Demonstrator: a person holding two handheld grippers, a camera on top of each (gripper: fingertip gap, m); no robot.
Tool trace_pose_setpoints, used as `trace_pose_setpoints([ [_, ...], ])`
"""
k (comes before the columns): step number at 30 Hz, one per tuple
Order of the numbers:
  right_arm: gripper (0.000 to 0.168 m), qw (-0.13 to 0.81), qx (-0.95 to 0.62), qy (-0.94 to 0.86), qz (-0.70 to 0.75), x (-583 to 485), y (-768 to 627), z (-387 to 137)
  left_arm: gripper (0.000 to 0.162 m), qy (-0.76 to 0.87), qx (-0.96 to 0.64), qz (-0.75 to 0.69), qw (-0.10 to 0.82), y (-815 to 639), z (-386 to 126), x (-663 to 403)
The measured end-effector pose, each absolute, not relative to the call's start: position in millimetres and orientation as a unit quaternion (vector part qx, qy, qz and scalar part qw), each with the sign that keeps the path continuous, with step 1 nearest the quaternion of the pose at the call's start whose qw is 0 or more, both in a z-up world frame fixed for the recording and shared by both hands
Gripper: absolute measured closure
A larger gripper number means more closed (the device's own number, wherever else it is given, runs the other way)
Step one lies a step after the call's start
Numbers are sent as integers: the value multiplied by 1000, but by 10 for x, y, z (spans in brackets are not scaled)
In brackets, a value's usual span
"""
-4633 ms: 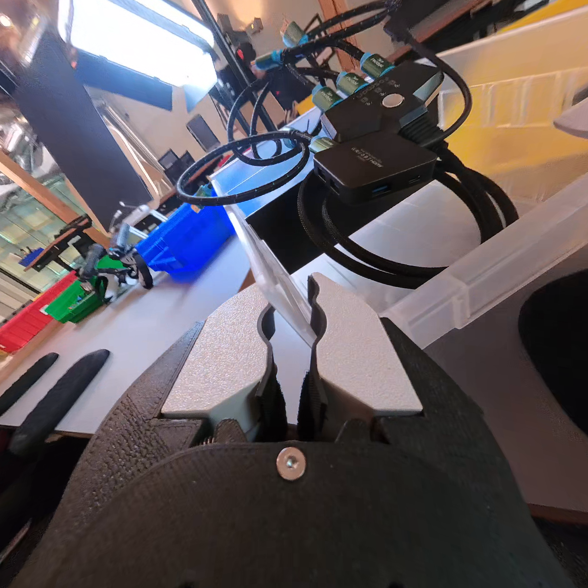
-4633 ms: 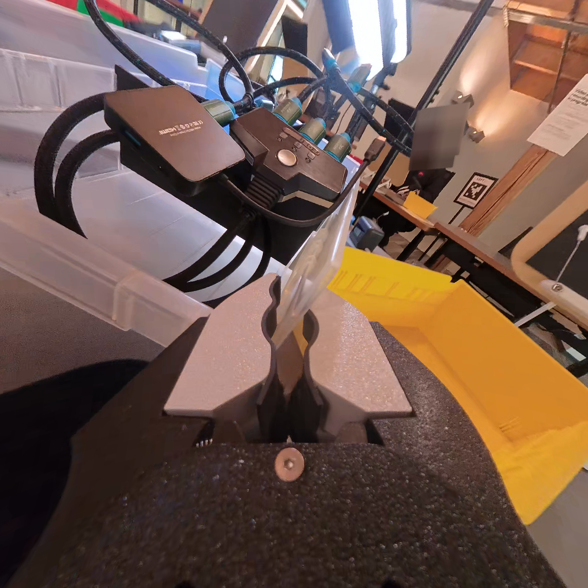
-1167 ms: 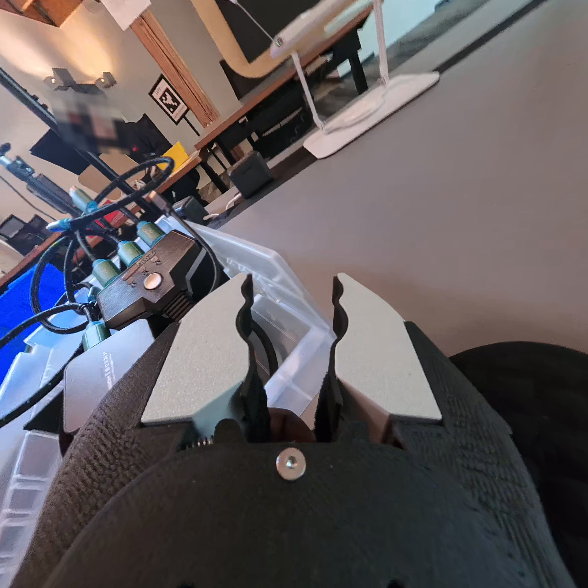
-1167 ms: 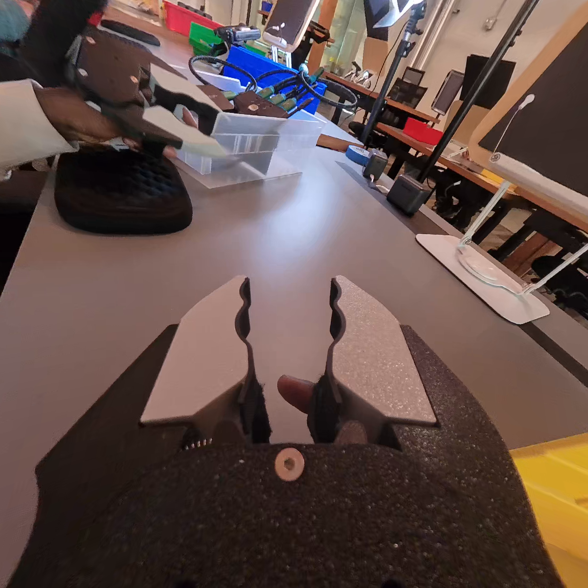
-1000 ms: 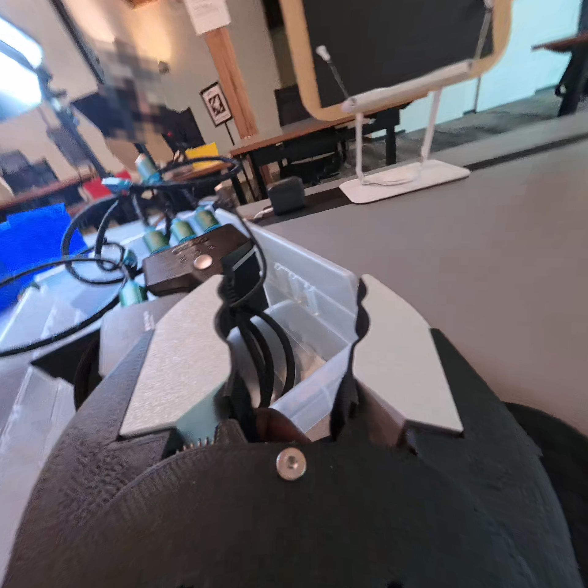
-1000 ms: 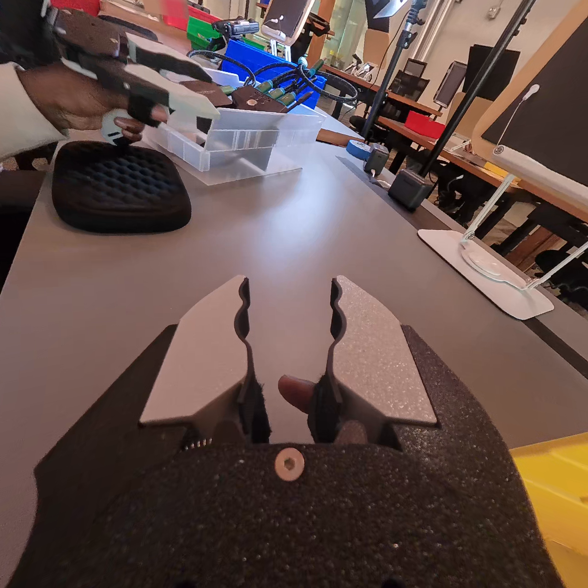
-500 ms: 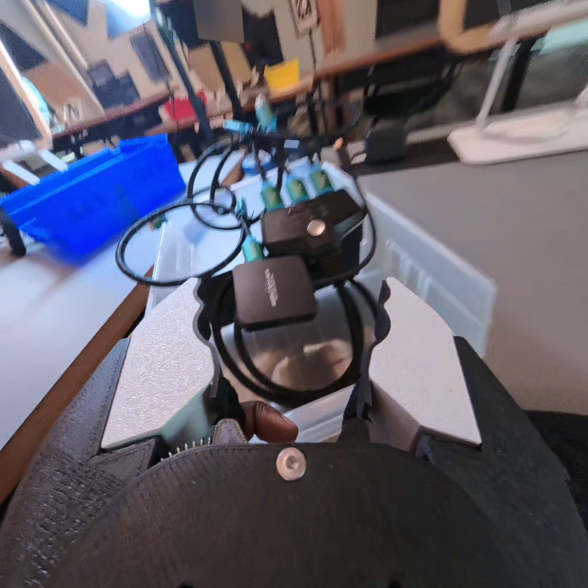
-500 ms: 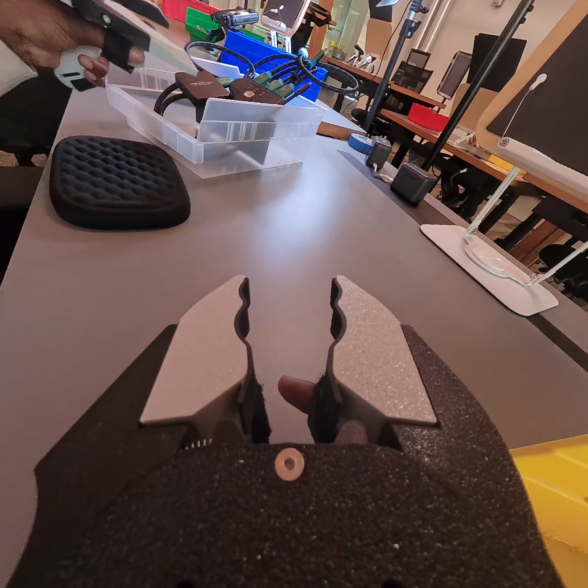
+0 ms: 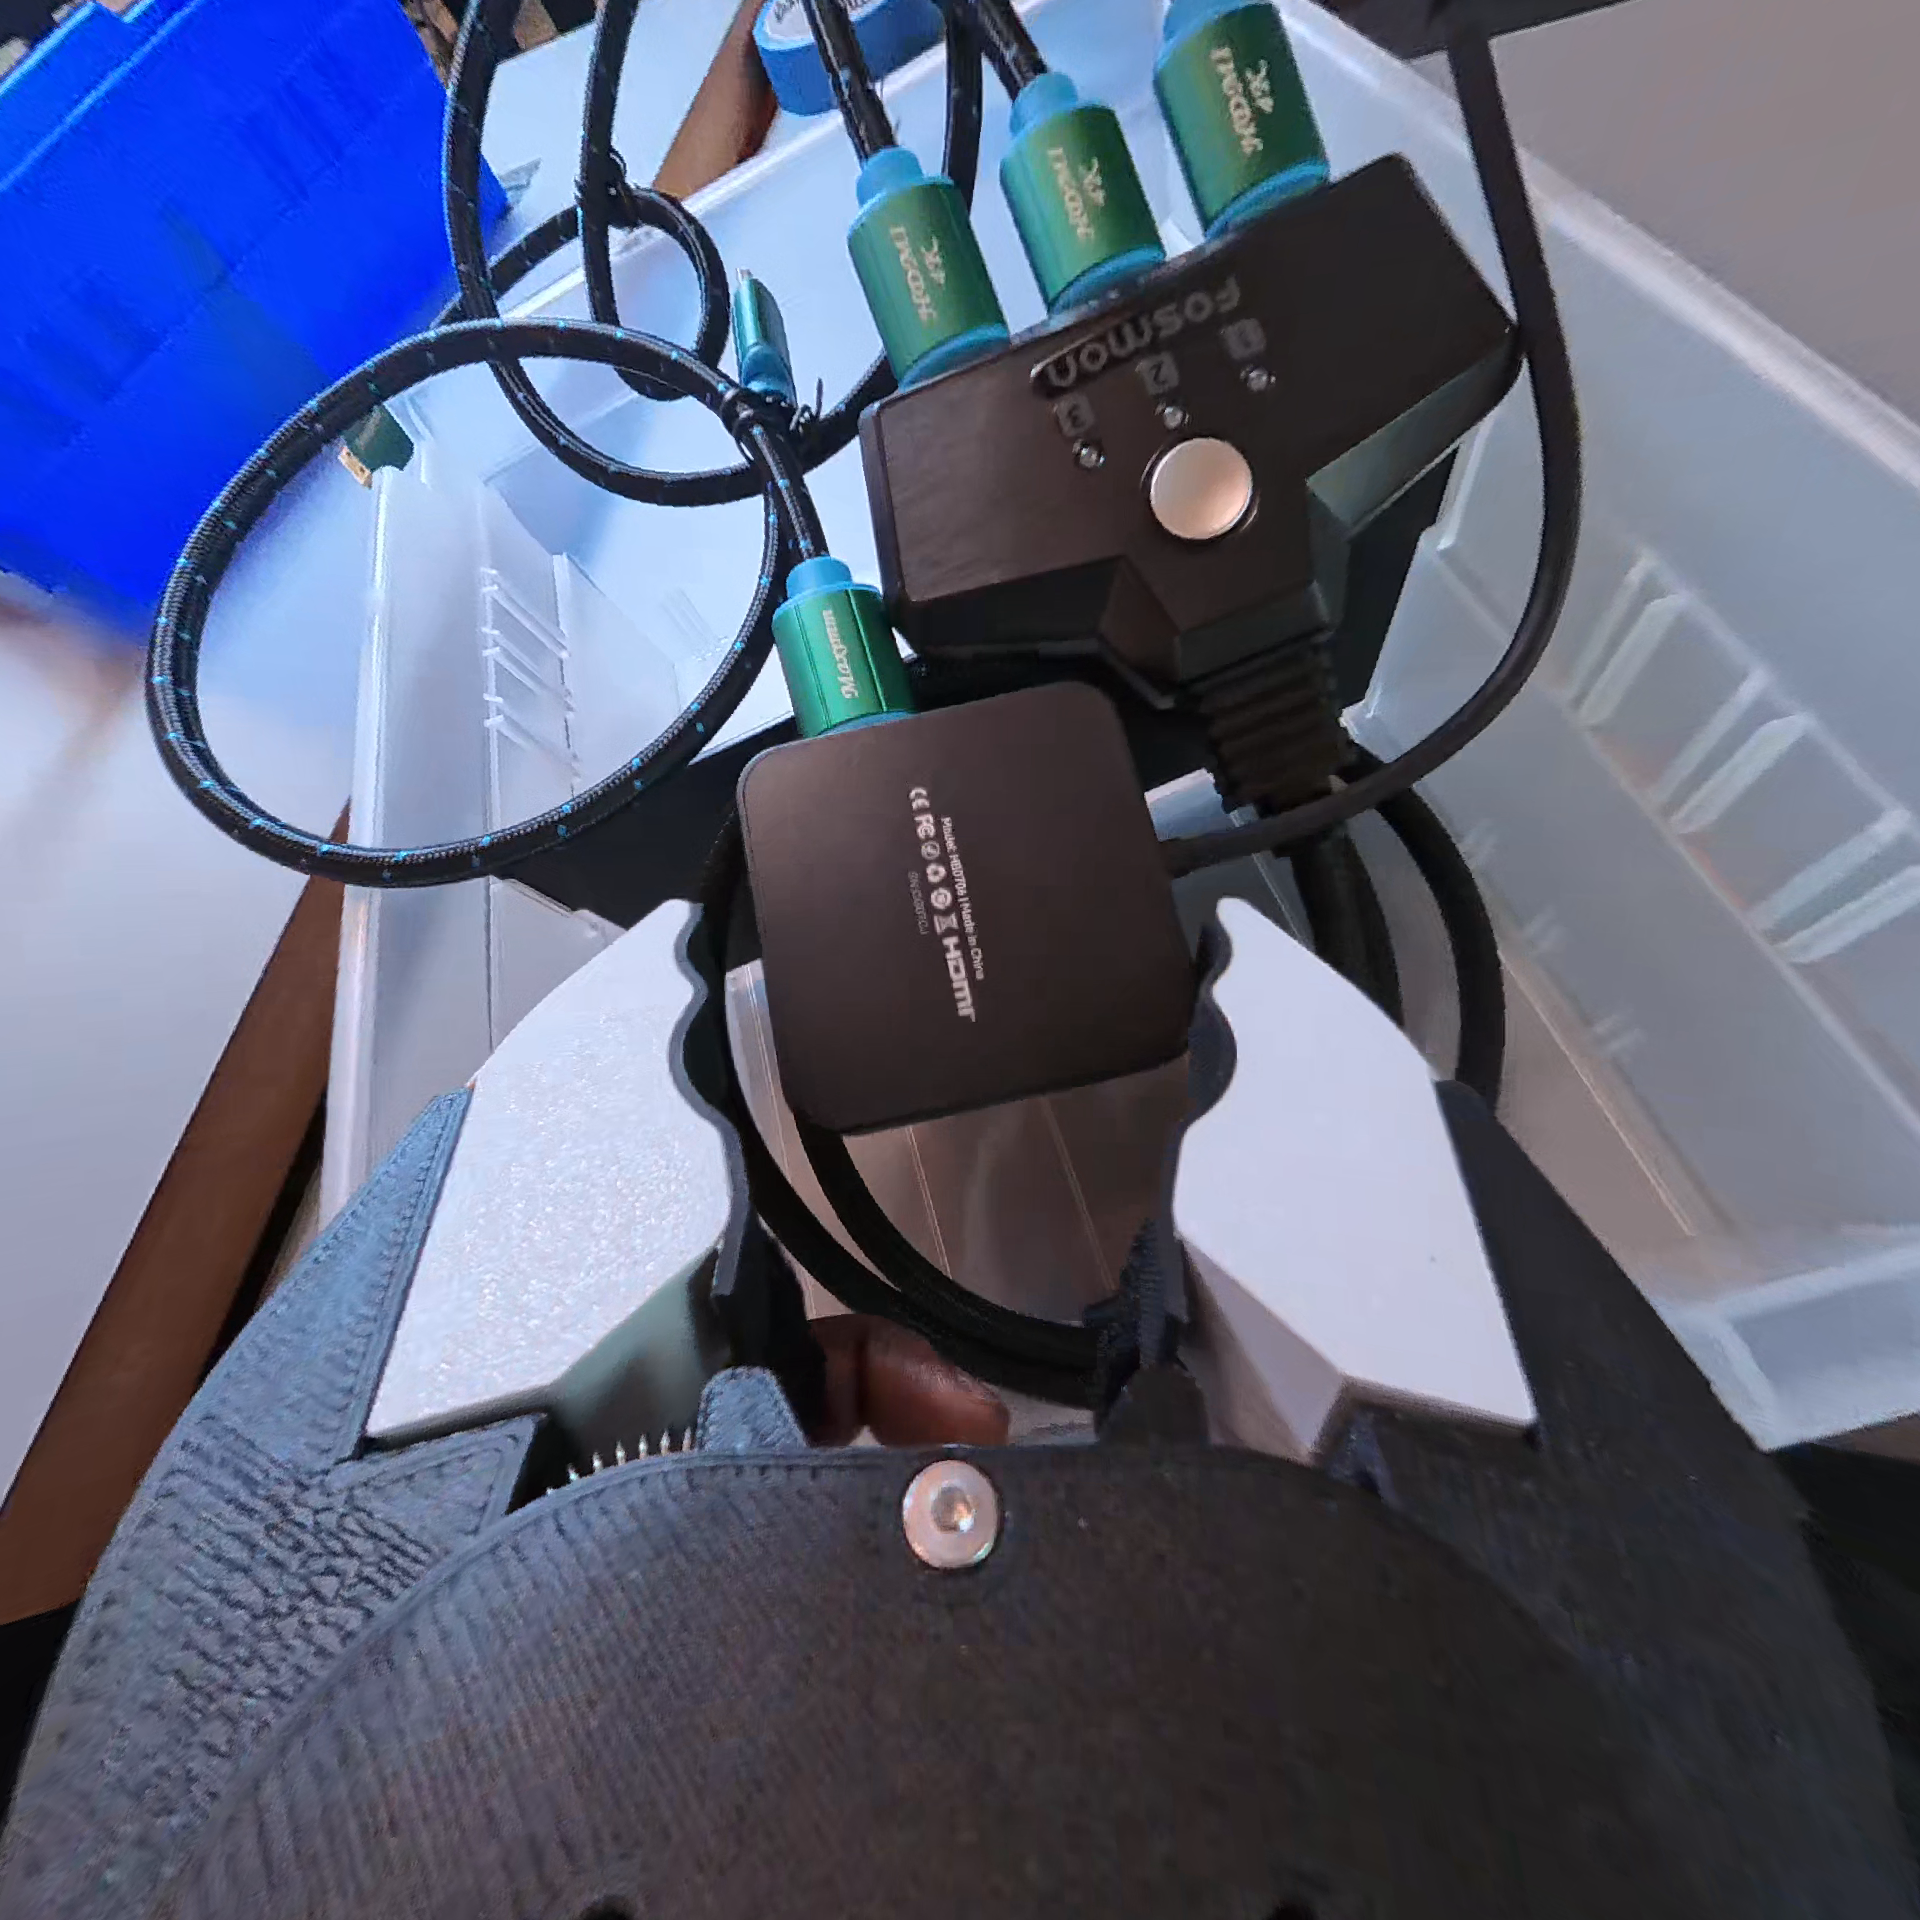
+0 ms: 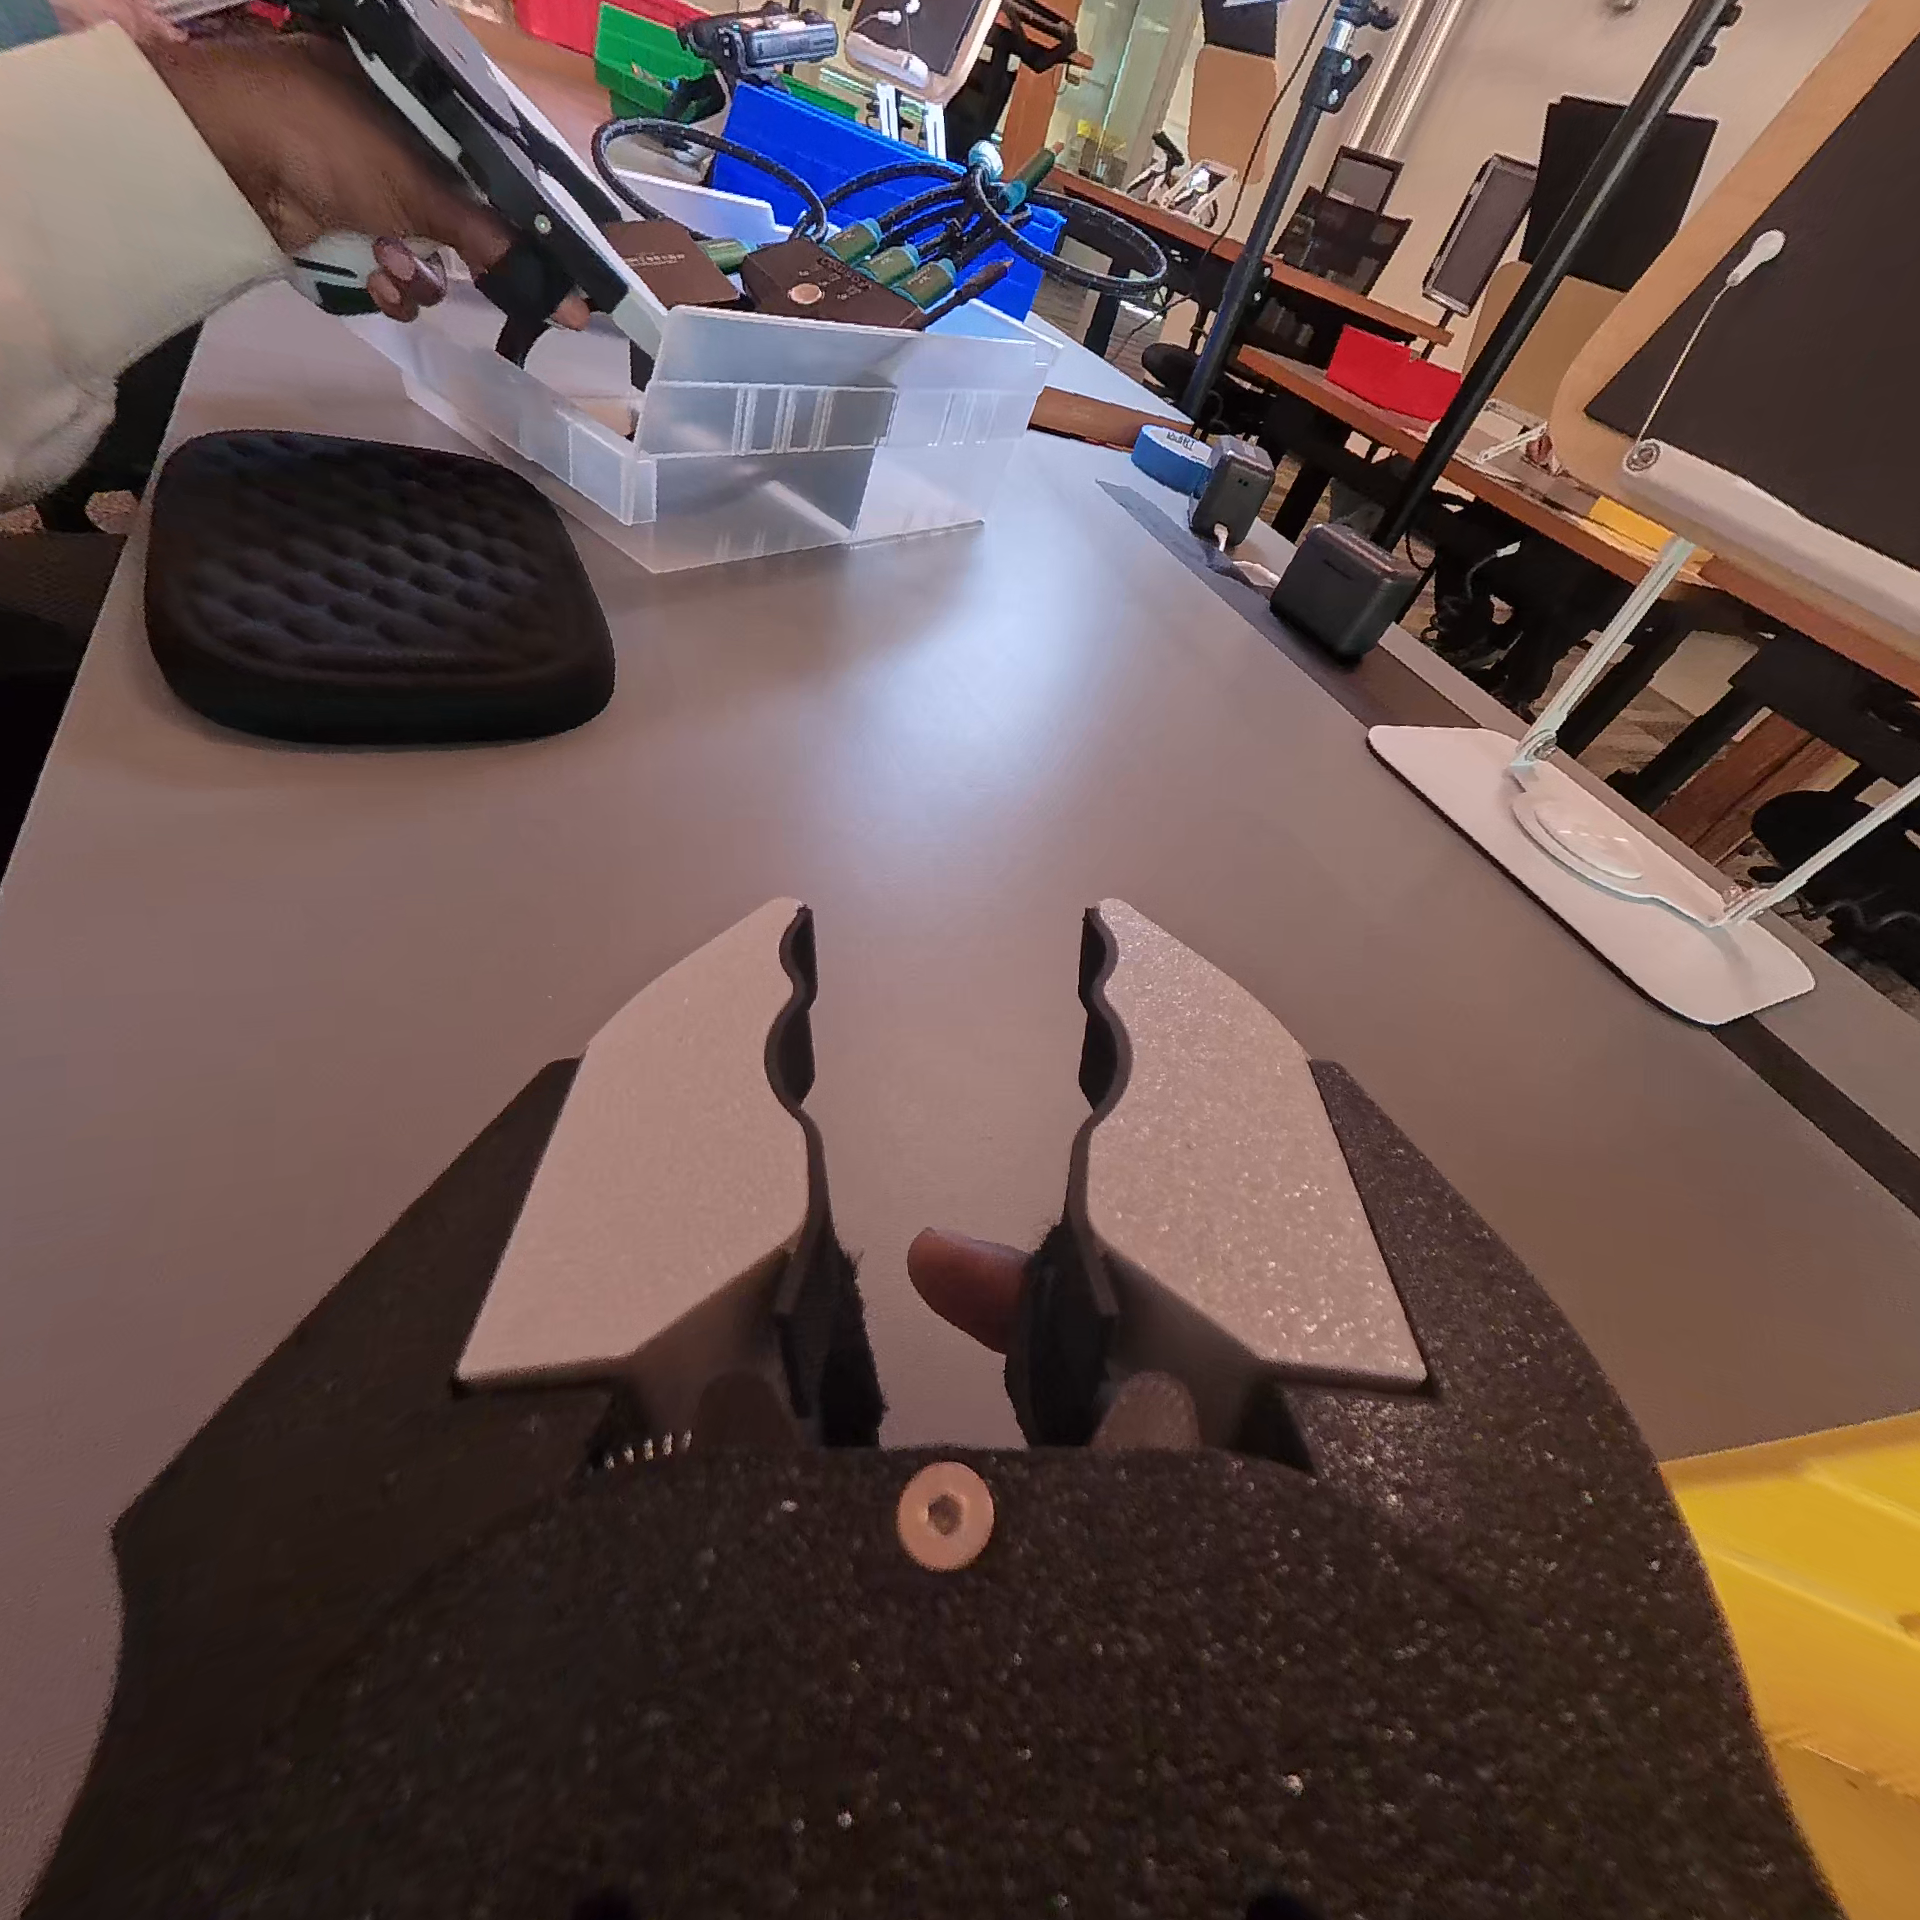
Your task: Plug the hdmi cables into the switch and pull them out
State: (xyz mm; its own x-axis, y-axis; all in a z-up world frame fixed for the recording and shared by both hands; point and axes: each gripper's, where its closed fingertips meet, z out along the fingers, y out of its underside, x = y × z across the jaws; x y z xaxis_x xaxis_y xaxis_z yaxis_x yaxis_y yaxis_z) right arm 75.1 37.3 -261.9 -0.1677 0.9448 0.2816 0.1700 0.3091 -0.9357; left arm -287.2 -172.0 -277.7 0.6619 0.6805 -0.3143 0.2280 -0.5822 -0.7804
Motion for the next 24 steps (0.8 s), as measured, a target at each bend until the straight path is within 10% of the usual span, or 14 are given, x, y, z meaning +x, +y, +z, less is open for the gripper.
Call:
trace_pose_setpoints([
  [24,121,512,-439,-599,431,796,472,-2431,86,14,-559,416,718,-1390,-1132,-1478],
])
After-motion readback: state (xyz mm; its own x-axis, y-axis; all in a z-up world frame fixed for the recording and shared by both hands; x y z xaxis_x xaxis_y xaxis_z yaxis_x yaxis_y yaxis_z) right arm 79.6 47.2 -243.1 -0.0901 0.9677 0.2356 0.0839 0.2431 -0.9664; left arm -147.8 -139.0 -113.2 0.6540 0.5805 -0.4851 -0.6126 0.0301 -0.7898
